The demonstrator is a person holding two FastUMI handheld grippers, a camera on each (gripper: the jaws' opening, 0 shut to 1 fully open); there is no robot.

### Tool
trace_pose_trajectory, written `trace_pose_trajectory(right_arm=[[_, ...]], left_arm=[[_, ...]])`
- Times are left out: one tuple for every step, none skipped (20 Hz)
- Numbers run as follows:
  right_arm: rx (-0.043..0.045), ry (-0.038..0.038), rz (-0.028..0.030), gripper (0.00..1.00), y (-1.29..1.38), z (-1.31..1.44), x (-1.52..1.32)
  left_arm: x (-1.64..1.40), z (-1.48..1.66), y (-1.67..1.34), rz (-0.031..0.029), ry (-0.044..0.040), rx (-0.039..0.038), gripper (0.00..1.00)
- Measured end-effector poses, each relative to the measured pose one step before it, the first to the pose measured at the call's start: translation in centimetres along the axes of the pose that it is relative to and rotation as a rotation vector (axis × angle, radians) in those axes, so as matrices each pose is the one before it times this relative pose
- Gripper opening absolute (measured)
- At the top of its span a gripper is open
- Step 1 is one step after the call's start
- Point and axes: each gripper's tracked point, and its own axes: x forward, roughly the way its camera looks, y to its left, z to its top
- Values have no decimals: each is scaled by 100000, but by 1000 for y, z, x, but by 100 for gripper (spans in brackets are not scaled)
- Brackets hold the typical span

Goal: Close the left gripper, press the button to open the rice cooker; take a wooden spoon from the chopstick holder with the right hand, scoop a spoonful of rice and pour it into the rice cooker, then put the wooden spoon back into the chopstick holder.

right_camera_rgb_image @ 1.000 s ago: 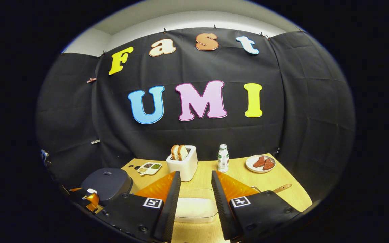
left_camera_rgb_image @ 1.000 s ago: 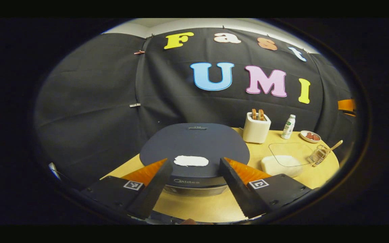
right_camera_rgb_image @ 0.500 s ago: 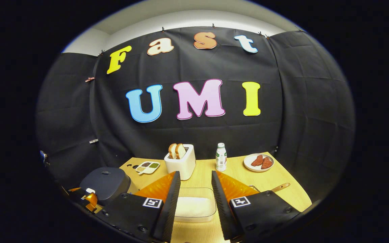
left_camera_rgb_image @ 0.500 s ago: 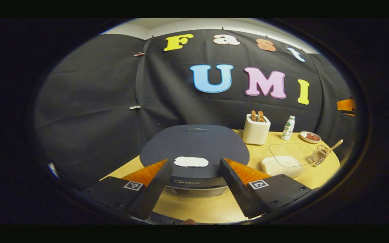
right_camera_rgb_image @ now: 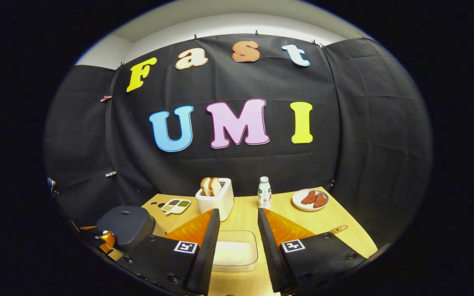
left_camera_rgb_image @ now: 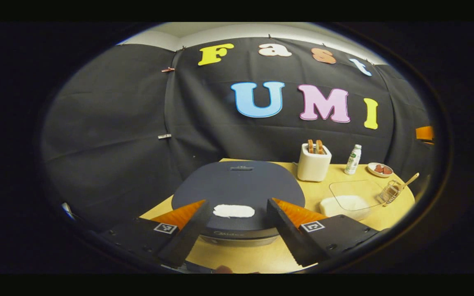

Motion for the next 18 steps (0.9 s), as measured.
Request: trace_pose_trajectory(right_arm=[[88,406,-551,59,-140,-99,-134],[-39,413,-603,60,-203,-162,-182],[41,91,-641,61,-176,-70,-187],[222,36,-627,63,-182,5,-157],[229,41,-528,65,-110,-118,-127],[159,-54,-424,66,-94,-77,-162],[337,-241,759,67,148,-11,-129],[941,-256,1863,69,505,71,-270],[495,-395,741,74,179,-9,52],[-154,-533,-51,76,-69,172,-147],[-894,-635,-1229,76,-140,169,-126],[-944,-932,-731,76,-100,148,-8],[-579,-1088,-46,79,320,209,-85],[-224,-1087,-398,79,178,269,-37],[-227,-423,368,80,245,-34,14],[-489,-311,-879,82,49,18,-61],[-418,-327,-920,84,-79,42,130],[-584,185,-820,86,54,-56,13]], left_arm=[[200,830,-116,-84,-1384,865,93],[243,863,11,-294,-1405,309,93],[44,1197,-146,-362,-1832,29,93],[-73,1157,-89,-31,-2370,179,93],[-265,1525,-5,410,-2864,158,94],[-406,1762,-49,-150,-3536,-36,92],[-423,1766,-106,285,-3817,279,90],[-469,1486,57,942,-3626,717,93],[-478,1763,322,2092,-3390,1769,94],[-541,1468,293,1985,-3683,2249,94],[-652,1935,103,795,-4036,2363,94],[-805,1815,-9,967,-4165,1872,93],[-651,1796,-104,183,-3398,1543,93],[-613,947,-92,654,-2030,1540,96],[-541,872,-284,-744,-1705,791,96],[-700,916,-570,-859,-1895,-455,99],[-588,822,-324,-1200,-1964,-846,96],[-465,339,-369,-1121,-912,-555,96]])
